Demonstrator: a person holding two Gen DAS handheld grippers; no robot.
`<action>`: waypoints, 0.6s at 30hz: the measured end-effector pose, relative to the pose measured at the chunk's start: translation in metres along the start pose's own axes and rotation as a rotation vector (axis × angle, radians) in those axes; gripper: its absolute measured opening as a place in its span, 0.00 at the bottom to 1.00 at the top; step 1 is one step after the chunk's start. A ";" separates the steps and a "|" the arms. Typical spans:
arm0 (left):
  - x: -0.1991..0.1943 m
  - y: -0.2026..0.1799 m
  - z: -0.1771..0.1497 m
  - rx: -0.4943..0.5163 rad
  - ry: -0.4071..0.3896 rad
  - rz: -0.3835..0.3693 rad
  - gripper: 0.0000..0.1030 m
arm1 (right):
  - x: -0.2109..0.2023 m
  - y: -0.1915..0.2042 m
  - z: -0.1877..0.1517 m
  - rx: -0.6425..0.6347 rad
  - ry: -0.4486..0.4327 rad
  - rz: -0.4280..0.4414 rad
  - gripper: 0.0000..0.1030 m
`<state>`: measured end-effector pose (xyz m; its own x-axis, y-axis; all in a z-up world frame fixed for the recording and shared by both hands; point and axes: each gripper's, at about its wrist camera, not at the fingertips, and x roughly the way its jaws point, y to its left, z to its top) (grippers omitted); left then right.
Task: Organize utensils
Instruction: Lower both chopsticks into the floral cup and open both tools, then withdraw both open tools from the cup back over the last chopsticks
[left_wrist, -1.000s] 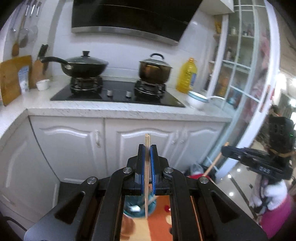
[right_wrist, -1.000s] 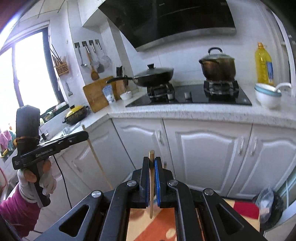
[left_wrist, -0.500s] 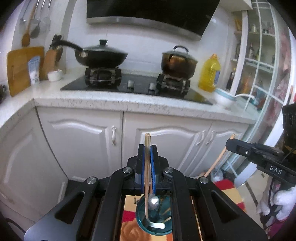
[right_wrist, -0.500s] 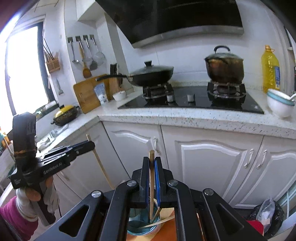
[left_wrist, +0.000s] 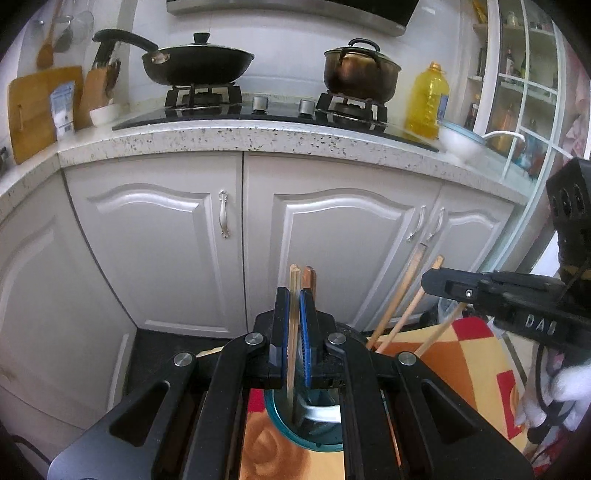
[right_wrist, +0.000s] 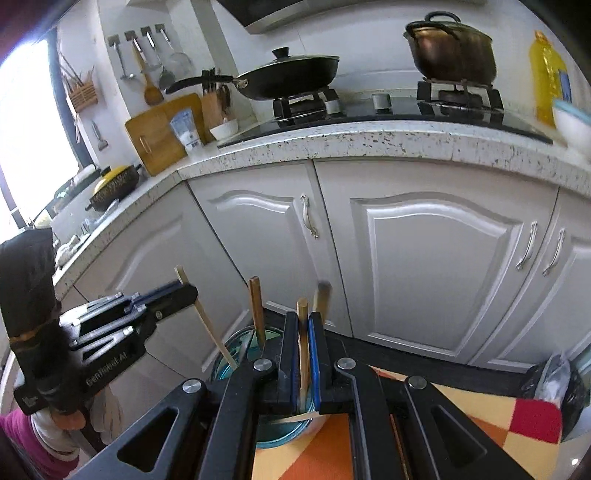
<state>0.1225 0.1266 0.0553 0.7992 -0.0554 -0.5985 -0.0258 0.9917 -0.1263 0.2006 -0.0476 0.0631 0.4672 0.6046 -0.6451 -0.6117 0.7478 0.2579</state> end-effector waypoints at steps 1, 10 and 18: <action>-0.001 -0.001 0.001 -0.002 0.004 -0.003 0.04 | -0.001 -0.002 -0.001 0.016 0.003 0.012 0.05; -0.019 -0.003 0.002 -0.052 0.018 -0.027 0.35 | -0.026 -0.008 -0.007 0.070 -0.020 0.058 0.34; -0.039 -0.019 -0.013 -0.034 0.040 0.022 0.41 | -0.054 0.004 -0.027 0.040 -0.033 0.041 0.34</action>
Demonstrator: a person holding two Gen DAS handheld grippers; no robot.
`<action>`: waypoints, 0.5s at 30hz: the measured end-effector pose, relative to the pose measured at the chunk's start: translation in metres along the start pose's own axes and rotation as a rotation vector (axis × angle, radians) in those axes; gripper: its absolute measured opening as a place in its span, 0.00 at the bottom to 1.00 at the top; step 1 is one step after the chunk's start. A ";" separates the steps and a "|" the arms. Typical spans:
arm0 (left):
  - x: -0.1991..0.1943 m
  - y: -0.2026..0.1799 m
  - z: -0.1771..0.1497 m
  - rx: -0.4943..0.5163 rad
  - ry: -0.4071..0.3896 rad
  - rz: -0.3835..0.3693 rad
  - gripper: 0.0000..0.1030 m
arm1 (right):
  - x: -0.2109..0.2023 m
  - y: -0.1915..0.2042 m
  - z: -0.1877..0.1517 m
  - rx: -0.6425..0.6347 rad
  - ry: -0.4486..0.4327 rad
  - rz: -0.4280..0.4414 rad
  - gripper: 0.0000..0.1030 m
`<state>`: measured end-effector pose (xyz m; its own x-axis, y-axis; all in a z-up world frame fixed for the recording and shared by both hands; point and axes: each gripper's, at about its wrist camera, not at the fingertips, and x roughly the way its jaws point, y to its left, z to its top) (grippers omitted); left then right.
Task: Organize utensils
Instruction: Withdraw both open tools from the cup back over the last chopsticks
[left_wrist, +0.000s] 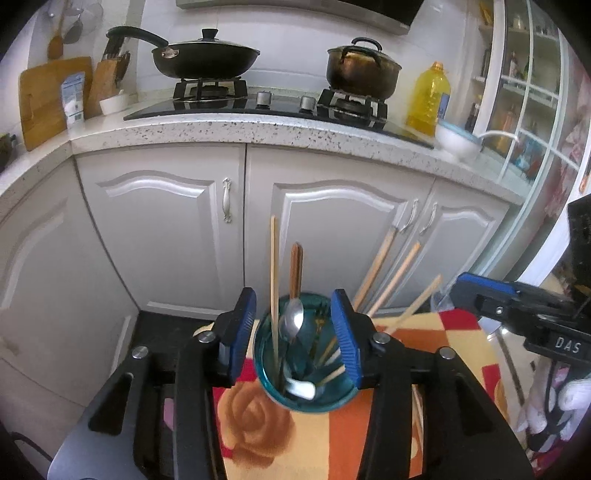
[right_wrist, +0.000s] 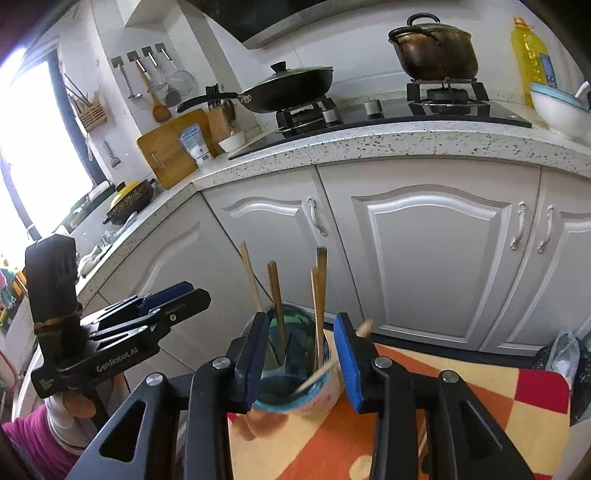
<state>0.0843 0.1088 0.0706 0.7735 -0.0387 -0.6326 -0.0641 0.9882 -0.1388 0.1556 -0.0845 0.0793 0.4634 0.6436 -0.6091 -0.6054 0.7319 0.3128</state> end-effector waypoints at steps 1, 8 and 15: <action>-0.001 -0.002 -0.003 0.006 0.001 0.007 0.41 | -0.004 0.001 -0.004 -0.002 -0.003 -0.010 0.34; -0.011 -0.019 -0.021 0.012 0.023 0.025 0.42 | -0.022 0.001 -0.036 0.011 0.007 -0.093 0.38; -0.015 -0.033 -0.034 0.007 0.048 0.012 0.43 | -0.033 -0.002 -0.063 0.027 0.025 -0.140 0.38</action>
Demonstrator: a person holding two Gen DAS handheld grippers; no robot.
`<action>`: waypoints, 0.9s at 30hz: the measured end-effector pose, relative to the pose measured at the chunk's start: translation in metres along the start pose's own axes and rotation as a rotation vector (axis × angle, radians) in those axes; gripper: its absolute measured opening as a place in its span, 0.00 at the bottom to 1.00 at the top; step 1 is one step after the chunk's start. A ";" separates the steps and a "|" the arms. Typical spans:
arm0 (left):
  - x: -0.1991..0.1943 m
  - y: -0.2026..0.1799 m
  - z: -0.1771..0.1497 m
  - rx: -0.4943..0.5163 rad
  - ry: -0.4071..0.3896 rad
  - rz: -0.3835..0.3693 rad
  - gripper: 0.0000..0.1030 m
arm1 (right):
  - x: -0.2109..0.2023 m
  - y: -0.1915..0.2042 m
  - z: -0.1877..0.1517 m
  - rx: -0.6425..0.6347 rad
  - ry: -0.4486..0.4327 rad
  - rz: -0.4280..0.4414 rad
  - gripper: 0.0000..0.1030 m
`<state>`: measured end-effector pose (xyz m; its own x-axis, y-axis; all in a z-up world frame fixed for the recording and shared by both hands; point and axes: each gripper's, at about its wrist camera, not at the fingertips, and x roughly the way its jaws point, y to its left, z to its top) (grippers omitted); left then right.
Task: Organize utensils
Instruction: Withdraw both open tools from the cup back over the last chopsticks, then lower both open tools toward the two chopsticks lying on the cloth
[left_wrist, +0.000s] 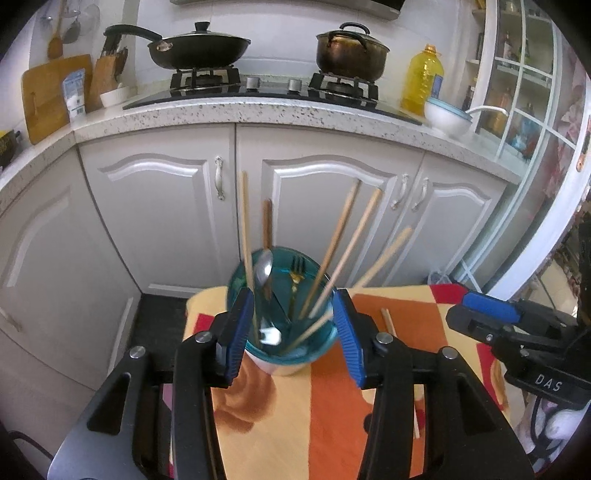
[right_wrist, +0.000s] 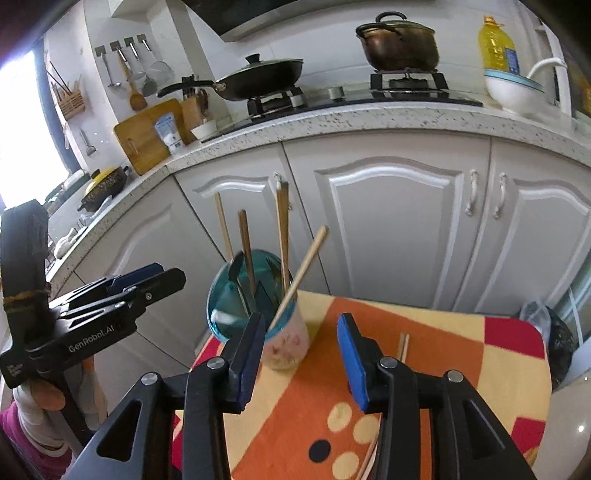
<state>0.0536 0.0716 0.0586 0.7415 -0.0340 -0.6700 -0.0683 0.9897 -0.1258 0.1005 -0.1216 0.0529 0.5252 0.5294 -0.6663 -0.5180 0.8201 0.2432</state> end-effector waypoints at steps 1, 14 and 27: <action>0.000 -0.003 -0.002 0.003 0.002 0.000 0.43 | -0.001 -0.001 -0.003 0.002 0.001 -0.001 0.38; 0.001 -0.030 -0.035 0.034 0.051 -0.043 0.43 | 0.008 -0.047 -0.051 0.087 0.093 -0.068 0.39; 0.027 -0.039 -0.077 0.074 0.148 -0.008 0.43 | 0.076 -0.093 -0.114 0.156 0.311 -0.152 0.39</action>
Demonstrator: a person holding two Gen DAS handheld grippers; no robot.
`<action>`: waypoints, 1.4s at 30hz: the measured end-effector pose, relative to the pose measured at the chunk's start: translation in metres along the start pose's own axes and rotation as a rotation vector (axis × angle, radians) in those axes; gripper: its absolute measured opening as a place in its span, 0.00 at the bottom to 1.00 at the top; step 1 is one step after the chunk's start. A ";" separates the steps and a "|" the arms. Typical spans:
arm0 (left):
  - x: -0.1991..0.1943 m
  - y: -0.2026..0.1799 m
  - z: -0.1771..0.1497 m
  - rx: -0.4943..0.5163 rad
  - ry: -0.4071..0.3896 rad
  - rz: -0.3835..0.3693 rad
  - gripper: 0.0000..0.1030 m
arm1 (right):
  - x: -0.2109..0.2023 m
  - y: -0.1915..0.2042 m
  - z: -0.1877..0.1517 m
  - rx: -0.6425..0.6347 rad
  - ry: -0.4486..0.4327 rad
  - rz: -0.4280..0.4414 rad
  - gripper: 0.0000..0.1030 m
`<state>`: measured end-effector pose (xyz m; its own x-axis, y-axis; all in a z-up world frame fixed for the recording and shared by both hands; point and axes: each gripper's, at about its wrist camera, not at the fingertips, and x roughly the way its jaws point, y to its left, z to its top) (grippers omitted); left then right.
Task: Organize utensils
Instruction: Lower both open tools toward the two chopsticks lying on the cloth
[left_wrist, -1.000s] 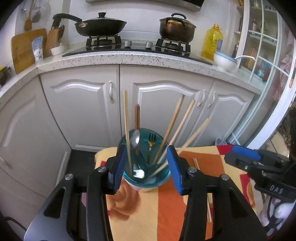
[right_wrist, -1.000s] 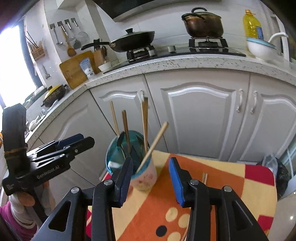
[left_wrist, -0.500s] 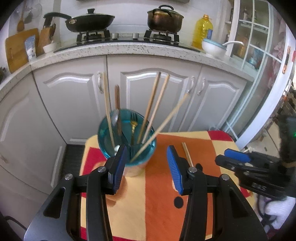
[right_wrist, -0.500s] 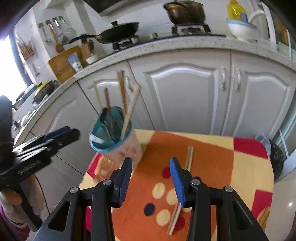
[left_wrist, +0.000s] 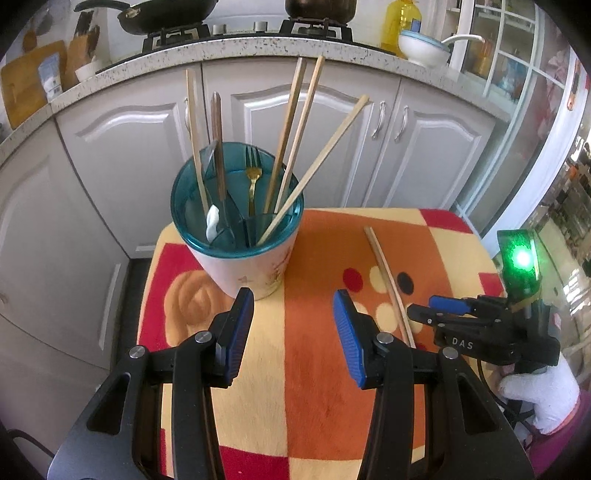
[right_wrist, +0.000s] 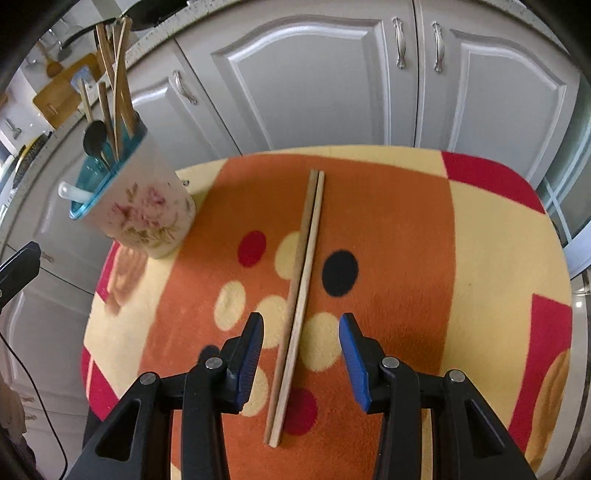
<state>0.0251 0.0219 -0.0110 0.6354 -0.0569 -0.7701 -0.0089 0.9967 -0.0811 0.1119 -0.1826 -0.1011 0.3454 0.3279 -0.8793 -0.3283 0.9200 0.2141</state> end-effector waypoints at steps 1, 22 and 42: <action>0.001 -0.001 -0.001 0.004 0.001 0.002 0.43 | 0.001 0.000 0.000 -0.001 0.002 -0.002 0.39; 0.024 -0.006 -0.019 -0.007 0.091 -0.040 0.43 | 0.019 -0.003 0.007 0.000 0.010 -0.047 0.39; 0.046 -0.011 -0.021 -0.019 0.146 -0.077 0.43 | 0.043 0.008 0.023 -0.120 0.018 -0.113 0.11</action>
<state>0.0378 0.0069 -0.0586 0.5158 -0.1427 -0.8448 0.0200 0.9878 -0.1547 0.1441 -0.1557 -0.1278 0.3707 0.2192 -0.9025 -0.3911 0.9182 0.0624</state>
